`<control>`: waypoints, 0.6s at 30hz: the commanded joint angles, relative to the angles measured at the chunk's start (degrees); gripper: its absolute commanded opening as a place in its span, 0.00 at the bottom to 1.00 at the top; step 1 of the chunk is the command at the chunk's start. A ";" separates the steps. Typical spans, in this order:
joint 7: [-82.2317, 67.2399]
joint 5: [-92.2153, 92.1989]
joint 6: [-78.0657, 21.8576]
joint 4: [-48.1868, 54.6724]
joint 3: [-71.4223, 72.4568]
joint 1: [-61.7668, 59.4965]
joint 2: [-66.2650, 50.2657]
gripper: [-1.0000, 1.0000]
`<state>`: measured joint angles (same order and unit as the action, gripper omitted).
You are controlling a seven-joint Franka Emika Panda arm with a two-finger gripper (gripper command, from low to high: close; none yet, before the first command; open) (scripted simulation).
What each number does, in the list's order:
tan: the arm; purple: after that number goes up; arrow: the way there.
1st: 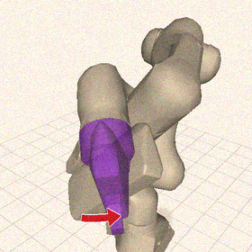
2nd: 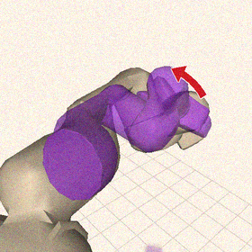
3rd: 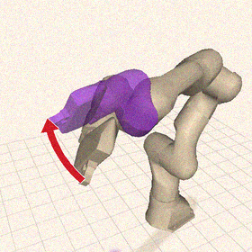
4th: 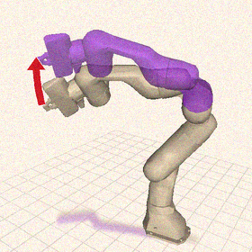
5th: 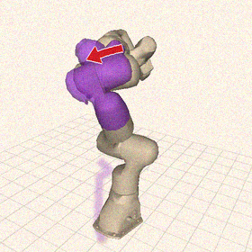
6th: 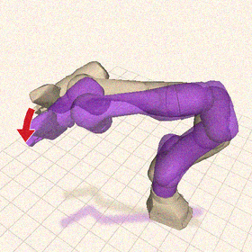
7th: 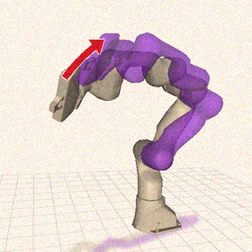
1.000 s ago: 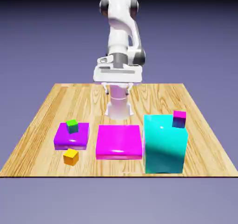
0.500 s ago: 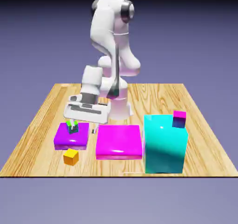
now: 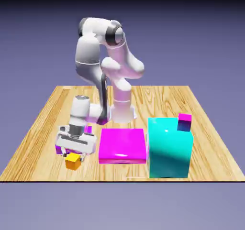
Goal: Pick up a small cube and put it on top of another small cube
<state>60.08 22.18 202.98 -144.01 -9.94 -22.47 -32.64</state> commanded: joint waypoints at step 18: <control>4.22 -9.14 -31.84 -2.06 20.02 10.87 33.63 0.00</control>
<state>64.35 13.08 171.16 -146.07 10.01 -9.70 0.98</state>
